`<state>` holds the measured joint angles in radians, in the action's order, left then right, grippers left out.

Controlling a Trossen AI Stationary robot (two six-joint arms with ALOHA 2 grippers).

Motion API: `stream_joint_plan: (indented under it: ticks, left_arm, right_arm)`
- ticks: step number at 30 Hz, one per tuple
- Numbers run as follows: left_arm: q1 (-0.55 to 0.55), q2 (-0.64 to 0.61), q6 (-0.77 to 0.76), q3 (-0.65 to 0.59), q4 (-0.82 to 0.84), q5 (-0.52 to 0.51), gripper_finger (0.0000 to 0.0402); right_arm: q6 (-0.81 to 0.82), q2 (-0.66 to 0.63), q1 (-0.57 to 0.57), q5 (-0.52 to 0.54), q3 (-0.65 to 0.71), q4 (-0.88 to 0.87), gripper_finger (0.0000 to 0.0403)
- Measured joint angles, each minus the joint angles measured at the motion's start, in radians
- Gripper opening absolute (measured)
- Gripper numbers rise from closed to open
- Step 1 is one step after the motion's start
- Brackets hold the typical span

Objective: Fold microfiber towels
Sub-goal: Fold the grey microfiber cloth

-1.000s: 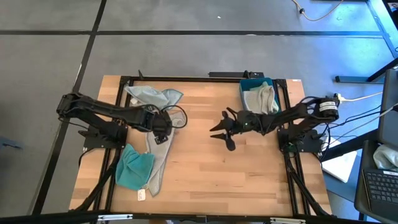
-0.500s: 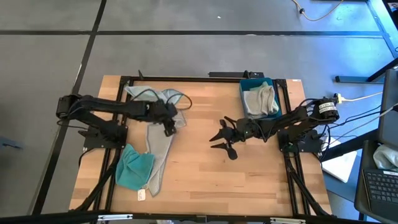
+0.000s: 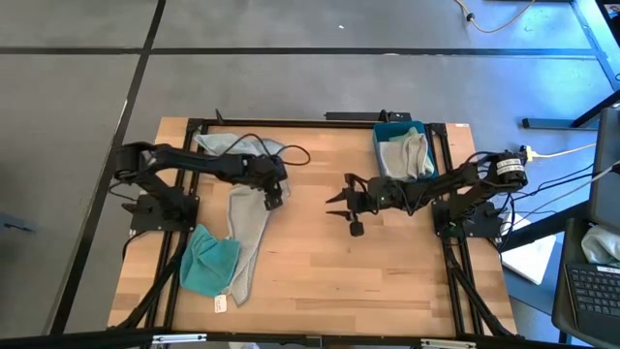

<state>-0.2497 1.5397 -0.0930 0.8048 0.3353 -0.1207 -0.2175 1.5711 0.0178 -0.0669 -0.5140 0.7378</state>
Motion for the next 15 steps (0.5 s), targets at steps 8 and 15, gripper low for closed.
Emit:
stream_joint_plan:
  ticks: [8,15]
  left_arm:
    - [0.030,0.070,-0.053,0.096,0.068,-0.061,0.0218]
    - [0.165,0.052,-0.028,0.272,0.217,-0.208,0.0087]
  right_arm:
    - [-0.001,0.000,0.080,-0.004,0.000,-0.007,0.0140]
    - [0.004,0.000,0.089,-0.005,0.000,-0.034,0.0140]
